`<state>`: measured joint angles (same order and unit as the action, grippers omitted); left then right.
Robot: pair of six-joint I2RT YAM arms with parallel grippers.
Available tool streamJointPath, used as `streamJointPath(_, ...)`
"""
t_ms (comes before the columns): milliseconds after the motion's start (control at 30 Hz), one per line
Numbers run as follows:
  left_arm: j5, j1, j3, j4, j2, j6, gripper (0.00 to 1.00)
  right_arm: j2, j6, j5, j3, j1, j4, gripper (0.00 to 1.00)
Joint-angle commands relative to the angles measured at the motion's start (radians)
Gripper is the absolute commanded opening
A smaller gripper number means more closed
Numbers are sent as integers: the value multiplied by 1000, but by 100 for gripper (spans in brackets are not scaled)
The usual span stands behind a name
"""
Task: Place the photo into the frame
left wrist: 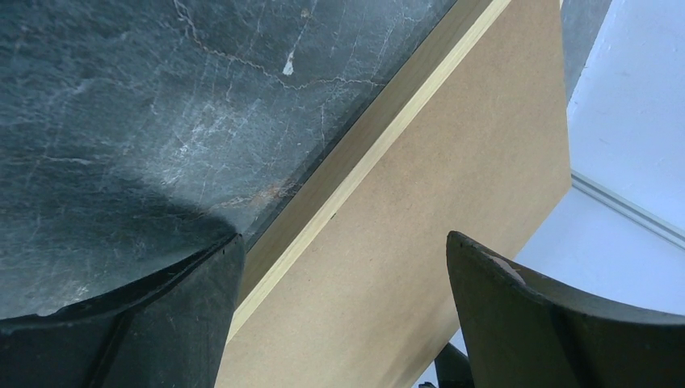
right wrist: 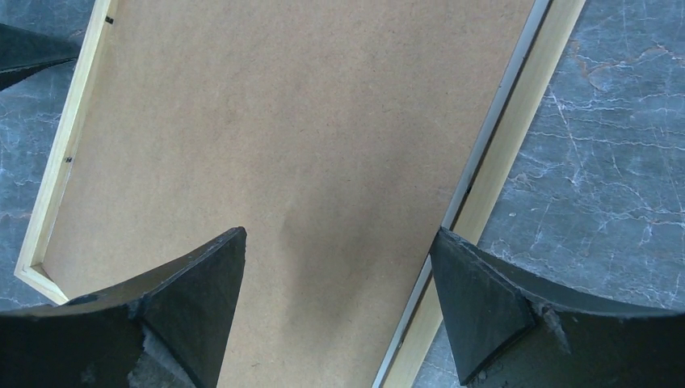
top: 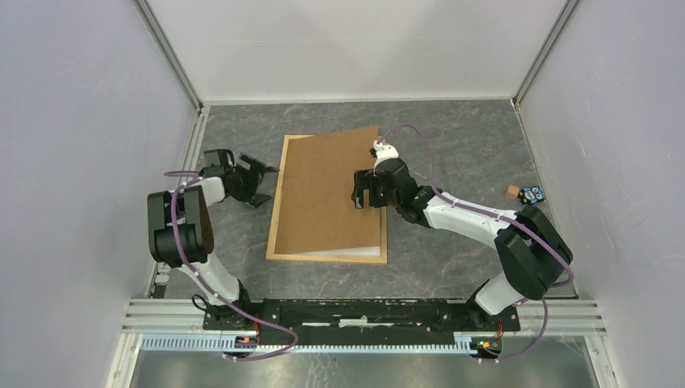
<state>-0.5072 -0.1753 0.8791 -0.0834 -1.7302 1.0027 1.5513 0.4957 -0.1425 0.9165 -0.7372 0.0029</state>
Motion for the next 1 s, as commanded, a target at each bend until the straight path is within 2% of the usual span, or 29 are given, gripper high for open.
streamJointPath(0, 24, -6, 23, -19, 53, -44, 100, -52, -31, -37, 58, -8, 17, 89)
streamJointPath(467, 33, -11, 29, -30, 66, -55, 100, -68, -59, -79, 62, -8, -11, 91)
streamJointPath(733, 12, -7, 38, -29, 52, -61, 100, -31, -56, 10, 43, 32, 55, 92)
streamJointPath(967, -1, 0, 38, -24, 34, -56, 100, 21, -44, 160, 0, 122, 147, 91)
